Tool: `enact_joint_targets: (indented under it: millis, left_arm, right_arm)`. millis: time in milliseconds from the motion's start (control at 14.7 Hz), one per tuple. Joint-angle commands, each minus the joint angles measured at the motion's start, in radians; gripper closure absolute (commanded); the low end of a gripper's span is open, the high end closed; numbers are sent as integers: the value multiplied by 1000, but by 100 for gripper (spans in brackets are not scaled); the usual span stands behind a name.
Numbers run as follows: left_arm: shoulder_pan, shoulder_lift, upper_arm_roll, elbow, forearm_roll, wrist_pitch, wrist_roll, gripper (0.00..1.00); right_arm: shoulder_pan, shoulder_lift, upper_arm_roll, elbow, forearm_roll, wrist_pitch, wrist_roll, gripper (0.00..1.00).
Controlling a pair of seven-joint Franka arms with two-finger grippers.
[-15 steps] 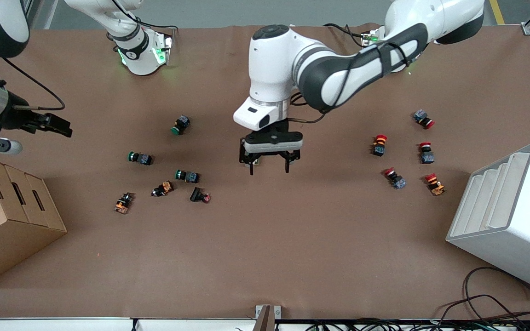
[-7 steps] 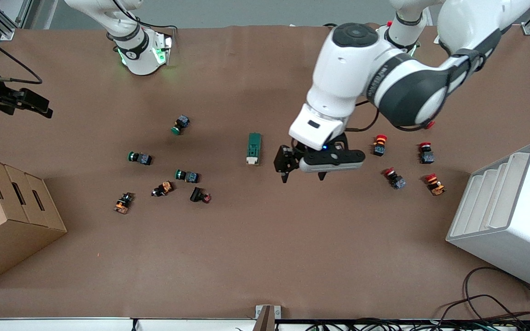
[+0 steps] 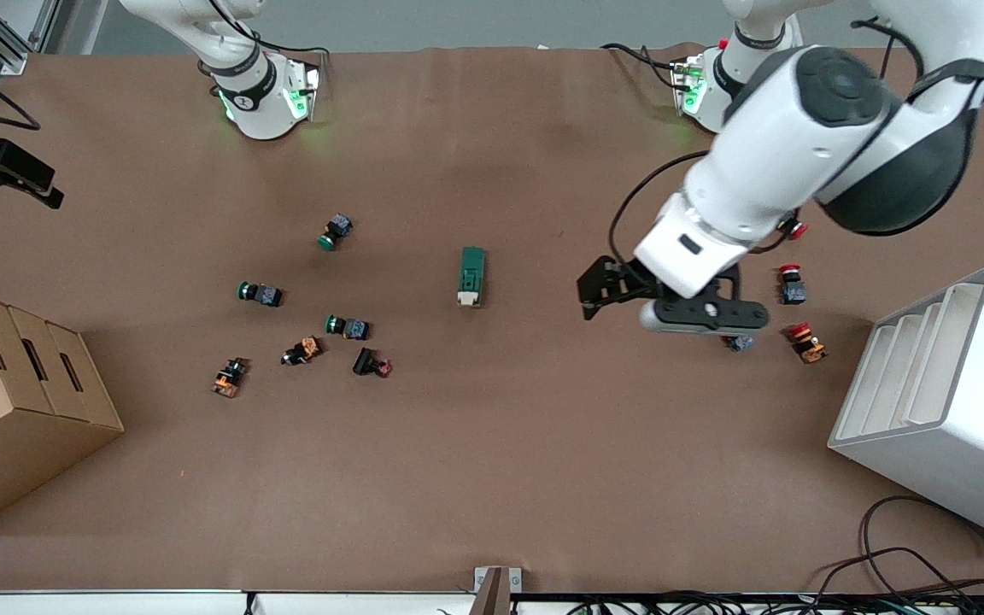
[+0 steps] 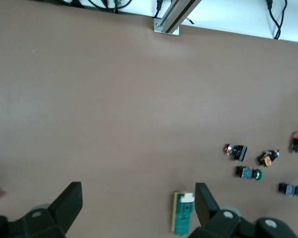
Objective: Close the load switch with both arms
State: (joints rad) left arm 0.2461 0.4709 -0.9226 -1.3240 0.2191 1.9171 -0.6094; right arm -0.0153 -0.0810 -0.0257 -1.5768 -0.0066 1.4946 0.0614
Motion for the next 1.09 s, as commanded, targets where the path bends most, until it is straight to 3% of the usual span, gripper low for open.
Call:
enact_joint_targets:
  millis: [0, 136, 273, 477, 750, 1023]
  left_arm:
    - [-118, -167, 302, -20, -252, -19, 245, 0]
    - [-186, -205, 474, -21, -354, -125, 432, 0]
    - [-208, -244, 575, -21, -409, -214, 545, 0]
    - [-212, -326, 622, -38, -390, -291, 553, 0]
    - [-205, -463, 668, -161, -258, -322, 560, 0]
    - [-211, -500, 752, -178, -256, -392, 582, 0]
  right_arm:
    - [3, 30, -2, 26, -4, -11, -12, 0]
    - [11, 44, 0, 37, -4, -10, -11, 0]
    - [17, 52, 1, 40, -4, -13, -12, 0]
    - [20, 60, 4, 40, -3, -11, -9, 0]
    - [17, 82, 6, 37, 4, -16, -40, 0]
    - [15, 78, 6, 35, 4, -19, -106, 0]
